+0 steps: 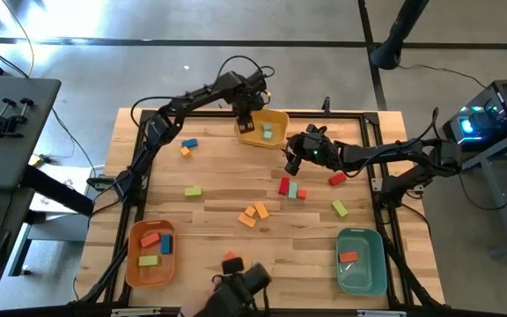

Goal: Sort blocks by size
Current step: Put the small orange block into the yellow bin, then adjust the yellow bin, then put the thin light blue block into the green bin

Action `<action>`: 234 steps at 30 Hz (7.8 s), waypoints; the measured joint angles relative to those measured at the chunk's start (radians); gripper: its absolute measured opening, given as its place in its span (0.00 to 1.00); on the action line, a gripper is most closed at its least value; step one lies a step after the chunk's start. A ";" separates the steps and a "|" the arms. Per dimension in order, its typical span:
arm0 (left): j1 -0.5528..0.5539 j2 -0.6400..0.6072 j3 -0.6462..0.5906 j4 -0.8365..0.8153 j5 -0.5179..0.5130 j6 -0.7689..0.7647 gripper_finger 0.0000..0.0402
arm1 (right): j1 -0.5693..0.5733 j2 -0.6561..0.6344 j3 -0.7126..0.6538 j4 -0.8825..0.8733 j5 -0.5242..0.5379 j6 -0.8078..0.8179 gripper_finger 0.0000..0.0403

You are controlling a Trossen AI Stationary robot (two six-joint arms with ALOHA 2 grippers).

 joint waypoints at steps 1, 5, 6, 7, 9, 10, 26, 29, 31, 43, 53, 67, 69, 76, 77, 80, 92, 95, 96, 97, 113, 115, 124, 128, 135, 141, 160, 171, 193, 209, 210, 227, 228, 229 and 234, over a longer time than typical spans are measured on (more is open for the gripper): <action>0.003 0.000 0.000 0.005 0.034 -0.002 0.41 | 0.000 0.000 0.000 0.000 0.000 0.000 0.49; 0.007 0.000 0.000 0.010 0.067 -0.031 0.49 | 0.000 0.000 0.000 -0.003 0.000 0.008 0.49; 0.007 0.000 0.000 0.009 0.072 -0.036 0.50 | 0.000 0.000 0.000 -0.004 0.000 0.015 0.49; 0.009 -0.005 -0.002 0.008 0.085 -0.041 0.50 | 0.000 0.000 0.000 -0.006 -0.003 0.024 0.49; 0.013 -0.013 -0.002 0.011 0.137 -0.042 0.50 | 0.000 0.000 0.000 -0.015 -0.040 0.034 0.49; 0.017 -0.021 -0.002 0.015 0.172 -0.042 0.50 | 0.000 0.000 0.000 -0.026 -0.071 0.033 0.49; 0.029 -0.380 -0.500 0.566 0.663 -0.087 0.45 | -0.072 0.126 0.000 0.017 -0.364 0.113 0.49; 0.026 -0.497 -0.678 0.777 0.651 -0.138 0.44 | -0.080 0.187 0.013 0.062 -0.360 0.119 0.46; 0.026 -0.561 -0.800 0.904 0.640 -0.161 0.44 | -0.088 0.223 0.030 0.079 -0.359 0.124 0.42; 0.037 -0.794 -1.230 1.165 0.497 -0.189 0.44 | -0.173 0.349 0.112 0.079 -0.274 0.140 0.16; 0.039 -0.858 -1.327 1.164 0.381 -0.184 0.44 | -0.216 0.342 0.115 0.102 -0.259 0.095 0.13; 0.040 -0.906 -1.369 1.207 0.385 -0.147 0.44 | -0.202 0.228 0.114 -0.002 -0.319 -0.043 0.13; 0.045 -0.933 -1.369 1.200 0.383 -0.148 0.44 | -0.202 0.190 0.115 -0.030 -0.318 -0.047 0.13; 0.043 -1.002 -1.399 1.170 0.430 -0.151 0.44 | -0.197 0.113 0.114 -0.143 -0.318 -0.115 0.13; 0.040 -1.004 -1.413 1.179 0.433 -0.153 0.44 | -0.195 0.111 0.108 -0.138 -0.318 -0.126 0.13; 0.034 -1.007 -1.469 1.231 0.433 -0.190 0.44 | -0.184 0.111 0.080 -0.116 -0.318 -0.146 0.13; -0.063 -1.190 -1.495 0.746 -0.120 -0.400 0.44 | -0.144 0.112 -0.086 0.277 -0.319 -0.063 0.13; -0.086 -1.235 -1.539 0.702 -0.121 -0.487 0.44 | -0.143 0.112 -0.136 0.422 -0.319 0.014 0.13; -0.095 -1.250 -1.564 0.704 -0.122 -0.503 0.44 | -0.143 0.112 -0.153 0.474 -0.318 0.060 0.13; -0.104 -1.264 -1.591 0.725 -0.125 -0.516 0.44 | -0.140 0.112 -0.166 0.526 -0.319 0.113 0.13; -0.546 -1.507 -2.037 1.456 -0.213 -0.699 0.44 | 0.304 -0.183 -0.116 0.244 0.090 0.107 0.10; -0.584 -1.507 -2.055 1.559 -0.213 -0.652 0.44 | 0.327 -0.246 -0.073 -0.030 0.091 0.202 0.10; -0.620 -1.503 -2.056 1.773 -0.197 -0.513 0.44 | 0.356 -0.260 0.040 -0.669 -0.071 0.564 0.28; -0.620 -1.503 -2.056 1.784 -0.195 -0.513 0.44 | 0.357 -0.147 0.014 -0.575 -0.201 0.498 0.47; -0.620 -1.503 -2.056 1.784 -0.195 -0.514 0.44 | 0.347 0.023 0.062 -0.469 -0.234 0.312 0.69; -0.628 -1.495 -2.056 1.781 -0.195 -0.545 0.44 | 0.349 0.053 0.134 -0.595 -0.137 0.209 0.70; -0.686 -1.383 -2.057 1.822 -0.245 -0.567 0.44 | 0.340 0.047 -0.071 -0.330 -0.117 0.272 0.70; -0.686 -1.342 -2.057 1.869 -0.245 -0.576 0.44 | 0.338 0.047 -0.072 -0.272 0.003 0.478 0.70; -0.703 -1.342 -2.057 1.881 -0.247 -0.615 0.44 | 0.495 0.085 0.063 -0.353 -0.369 0.447 0.70; -0.702 -1.342 -2.057 1.911 -0.261 -0.584 0.44 | 0.523 0.176 0.071 -0.324 -0.463 -0.280 0.70; -0.702 -1.342 -2.057 1.911 -0.267 -0.584 0.44 | 0.503 0.190 0.070 -0.329 -0.505 -0.290 0.70; -0.702 -1.342 -2.057 1.912 -0.275 -0.591 0.44 | 0.422 0.331 0.078 -0.316 -0.570 -0.139 0.46; -0.702 -1.342 -2.057 1.911 -0.275 -0.591 0.44 | 0.432 0.330 0.079 -0.316 -0.533 -0.093 0.42; -0.702 -1.342 -2.057 1.911 -0.275 -0.591 0.44 | 0.440 0.328 0.079 -0.314 -0.497 -0.055 0.38; -0.702 -1.342 -2.057 1.910 -0.275 -0.590 0.44 | 0.487 0.310 0.072 -0.290 -0.385 0.065 0.31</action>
